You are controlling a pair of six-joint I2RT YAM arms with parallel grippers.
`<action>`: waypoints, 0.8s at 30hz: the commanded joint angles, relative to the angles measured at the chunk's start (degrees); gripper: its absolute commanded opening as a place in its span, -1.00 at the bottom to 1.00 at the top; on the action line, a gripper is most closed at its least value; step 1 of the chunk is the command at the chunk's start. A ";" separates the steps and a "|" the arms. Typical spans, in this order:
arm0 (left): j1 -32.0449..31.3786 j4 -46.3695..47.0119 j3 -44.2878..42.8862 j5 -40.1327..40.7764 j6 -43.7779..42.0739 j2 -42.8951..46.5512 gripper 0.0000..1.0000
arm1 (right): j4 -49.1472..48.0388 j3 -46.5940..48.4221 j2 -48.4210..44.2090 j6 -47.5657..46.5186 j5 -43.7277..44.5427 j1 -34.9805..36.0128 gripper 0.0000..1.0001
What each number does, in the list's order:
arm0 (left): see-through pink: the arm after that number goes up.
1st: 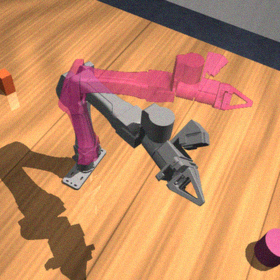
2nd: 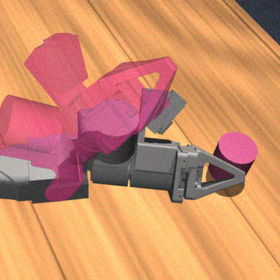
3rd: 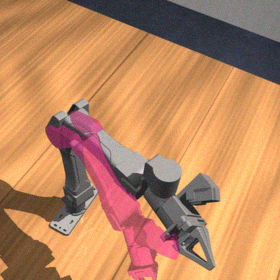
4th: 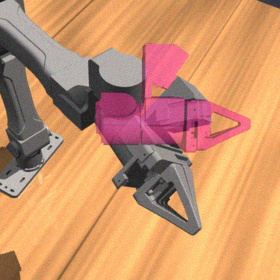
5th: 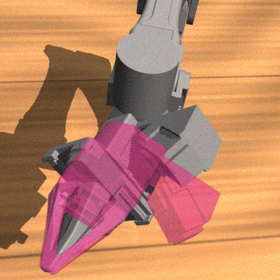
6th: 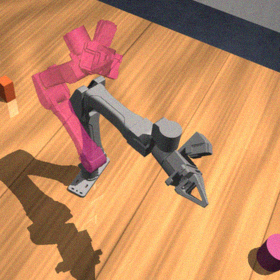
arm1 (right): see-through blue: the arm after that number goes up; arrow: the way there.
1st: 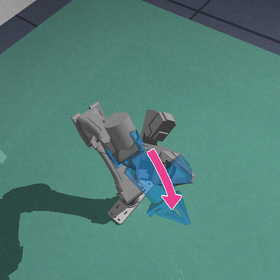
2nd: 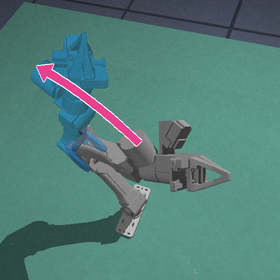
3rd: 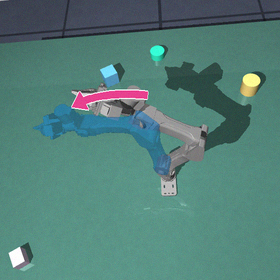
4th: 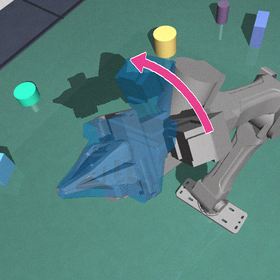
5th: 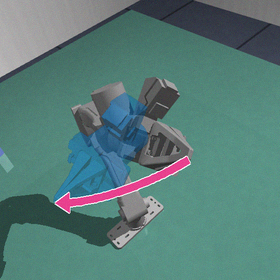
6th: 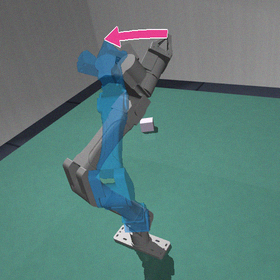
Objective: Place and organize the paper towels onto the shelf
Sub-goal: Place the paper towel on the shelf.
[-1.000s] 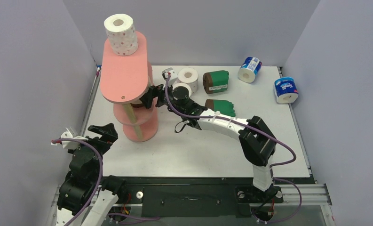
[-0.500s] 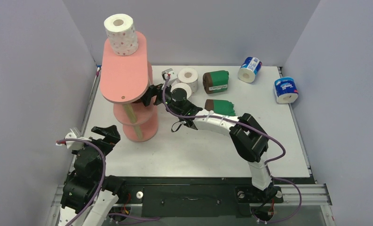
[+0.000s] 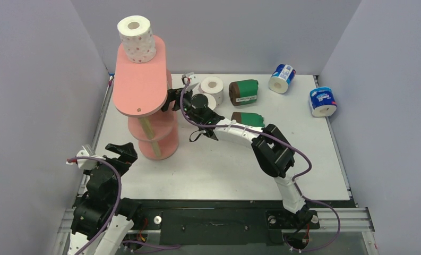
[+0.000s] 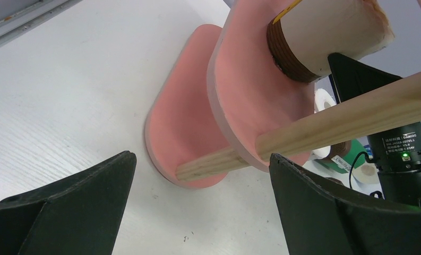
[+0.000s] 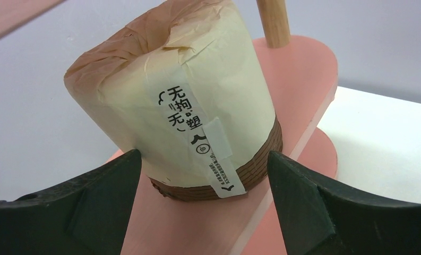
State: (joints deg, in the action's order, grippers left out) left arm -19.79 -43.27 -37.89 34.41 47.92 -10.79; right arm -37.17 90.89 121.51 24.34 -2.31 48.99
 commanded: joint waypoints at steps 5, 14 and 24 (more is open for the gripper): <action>-0.17 3.26 0.46 -0.41 1.25 -0.54 0.93 | -0.78 6.83 2.63 -0.91 0.60 -0.95 0.67; -0.16 3.42 0.71 -0.50 1.30 -0.65 0.93 | 1.37 11.51 5.28 -0.30 0.50 -1.48 0.67; -0.16 3.47 1.20 -0.49 1.29 -0.70 0.93 | 2.19 13.83 7.10 -0.26 0.89 -1.99 0.67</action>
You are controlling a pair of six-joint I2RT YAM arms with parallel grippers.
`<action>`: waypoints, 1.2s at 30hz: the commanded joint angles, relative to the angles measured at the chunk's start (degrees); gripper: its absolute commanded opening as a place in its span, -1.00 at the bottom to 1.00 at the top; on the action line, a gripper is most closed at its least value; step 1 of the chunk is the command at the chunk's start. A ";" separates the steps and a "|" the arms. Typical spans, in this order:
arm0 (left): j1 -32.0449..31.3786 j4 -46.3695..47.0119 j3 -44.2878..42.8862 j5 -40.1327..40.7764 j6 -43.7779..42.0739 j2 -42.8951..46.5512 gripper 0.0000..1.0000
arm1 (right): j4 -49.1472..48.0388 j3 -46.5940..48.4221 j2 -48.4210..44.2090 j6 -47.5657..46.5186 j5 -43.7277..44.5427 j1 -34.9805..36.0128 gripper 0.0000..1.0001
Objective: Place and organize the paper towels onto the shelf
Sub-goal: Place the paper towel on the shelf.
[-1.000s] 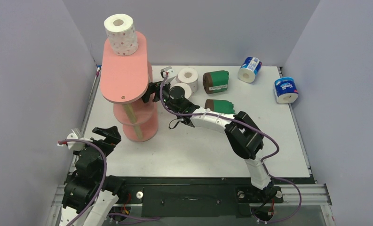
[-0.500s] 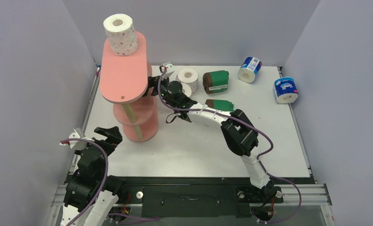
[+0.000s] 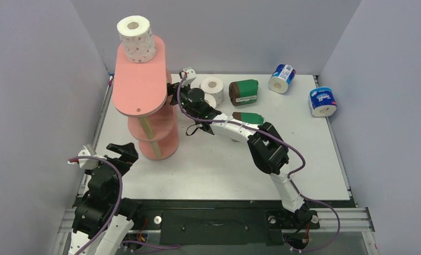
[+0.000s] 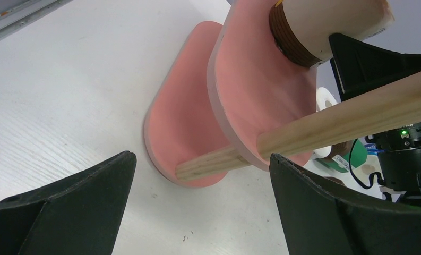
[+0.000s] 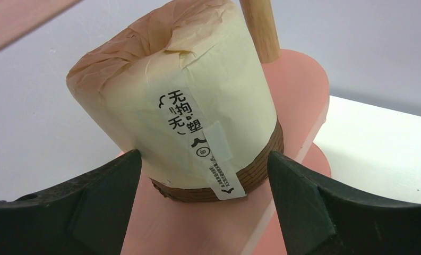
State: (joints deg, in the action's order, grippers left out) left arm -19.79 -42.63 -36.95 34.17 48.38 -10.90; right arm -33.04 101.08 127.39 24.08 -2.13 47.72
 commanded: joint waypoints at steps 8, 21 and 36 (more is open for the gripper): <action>-0.16 3.39 0.43 -0.53 0.85 -0.94 0.93 | -1.96 3.85 0.94 0.03 0.12 -0.99 0.68; -0.16 3.13 0.17 -1.50 1.37 -0.04 0.93 | -5.29 -6.33 -7.38 -0.11 -1.22 1.61 0.76; -0.16 5.54 0.55 -1.56 1.34 0.40 0.93 | -7.32 -32.76 -27.51 1.86 1.33 5.42 0.78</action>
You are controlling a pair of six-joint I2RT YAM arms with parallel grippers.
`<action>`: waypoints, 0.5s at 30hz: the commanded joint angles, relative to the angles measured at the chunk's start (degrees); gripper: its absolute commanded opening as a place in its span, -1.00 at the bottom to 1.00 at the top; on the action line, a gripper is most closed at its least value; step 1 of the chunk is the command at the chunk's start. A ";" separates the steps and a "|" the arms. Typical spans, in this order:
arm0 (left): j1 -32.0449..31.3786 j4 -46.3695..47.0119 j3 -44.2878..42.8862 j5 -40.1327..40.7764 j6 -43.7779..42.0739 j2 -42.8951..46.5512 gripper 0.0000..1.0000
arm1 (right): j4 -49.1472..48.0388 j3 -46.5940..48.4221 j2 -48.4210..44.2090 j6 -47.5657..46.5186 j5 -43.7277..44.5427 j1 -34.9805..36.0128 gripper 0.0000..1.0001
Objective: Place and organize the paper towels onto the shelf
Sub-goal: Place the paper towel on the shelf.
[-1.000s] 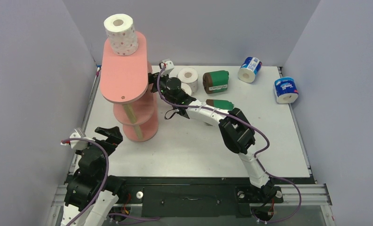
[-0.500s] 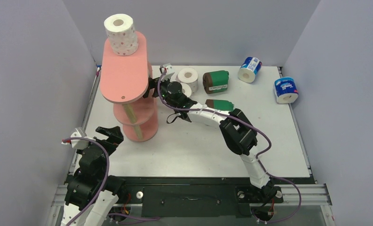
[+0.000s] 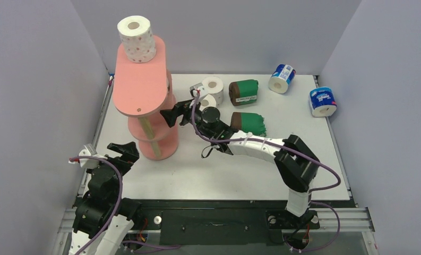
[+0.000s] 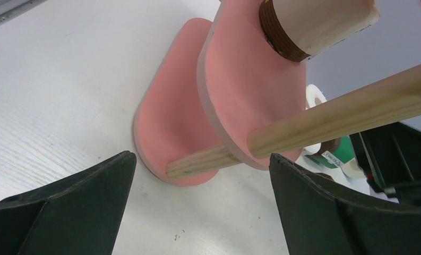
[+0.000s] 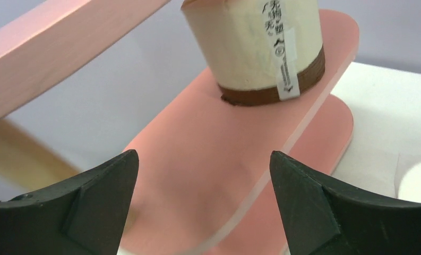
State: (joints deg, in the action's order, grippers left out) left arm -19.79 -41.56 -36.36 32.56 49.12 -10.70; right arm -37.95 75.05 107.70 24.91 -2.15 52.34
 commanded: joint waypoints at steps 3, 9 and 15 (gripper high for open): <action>-0.16 7.29 0.55 -0.38 -0.41 -0.96 0.93 | 2.45 -13.29 -15.44 1.58 7.96 0.75 0.78; -0.12 12.26 -1.75 -0.86 -4.72 -6.83 0.93 | 36.14 -7.88 -24.49 7.93 31.68 0.66 0.82; -0.12 14.11 -2.28 -1.59 -7.92 -7.97 0.93 | 48.93 -14.78 -36.23 11.94 33.71 -8.54 0.97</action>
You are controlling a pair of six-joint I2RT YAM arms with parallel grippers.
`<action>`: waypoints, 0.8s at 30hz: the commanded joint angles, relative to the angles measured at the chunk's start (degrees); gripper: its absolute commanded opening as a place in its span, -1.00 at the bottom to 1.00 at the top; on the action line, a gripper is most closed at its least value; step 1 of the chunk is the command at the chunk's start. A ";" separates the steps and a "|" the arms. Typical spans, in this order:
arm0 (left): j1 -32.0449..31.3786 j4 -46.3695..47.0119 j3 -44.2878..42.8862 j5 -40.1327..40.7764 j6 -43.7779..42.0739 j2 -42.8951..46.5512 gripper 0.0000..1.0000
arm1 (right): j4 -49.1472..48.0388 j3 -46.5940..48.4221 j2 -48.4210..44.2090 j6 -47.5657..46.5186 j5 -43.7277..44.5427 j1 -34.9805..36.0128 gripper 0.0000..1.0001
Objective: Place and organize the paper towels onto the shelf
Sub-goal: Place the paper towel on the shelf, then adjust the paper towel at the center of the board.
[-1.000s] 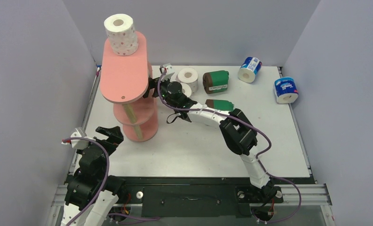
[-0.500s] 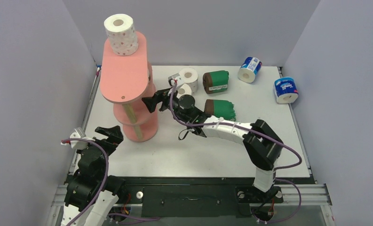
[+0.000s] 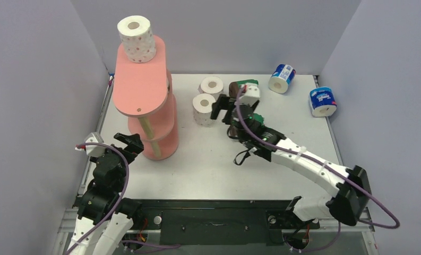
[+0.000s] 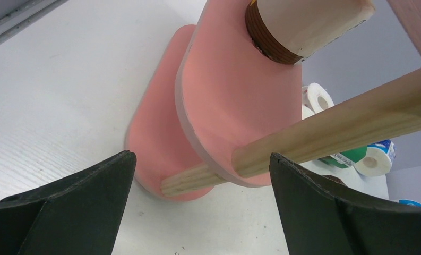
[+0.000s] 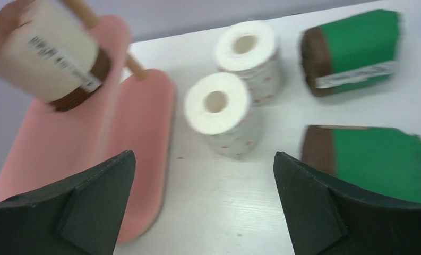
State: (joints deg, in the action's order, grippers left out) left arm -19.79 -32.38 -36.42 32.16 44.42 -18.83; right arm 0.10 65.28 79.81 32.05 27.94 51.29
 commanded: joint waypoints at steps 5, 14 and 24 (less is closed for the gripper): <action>-0.24 5.48 -0.72 -4.36 -2.78 0.64 0.93 | 2.42 -20.48 -18.90 13.24 -19.81 -31.79 0.98; -1.08 6.68 2.77 -12.47 2.47 0.14 0.93 | -10.60 -26.72 -12.85 15.35 -29.71 -40.95 1.00; -1.73 4.75 4.13 -13.90 4.28 0.53 0.93 | -19.95 -26.34 -1.23 15.82 -36.39 -44.25 0.99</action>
State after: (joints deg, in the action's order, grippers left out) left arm -21.08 -29.15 -32.88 19.99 47.29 -18.59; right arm -12.56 38.04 75.83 47.48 -4.75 6.90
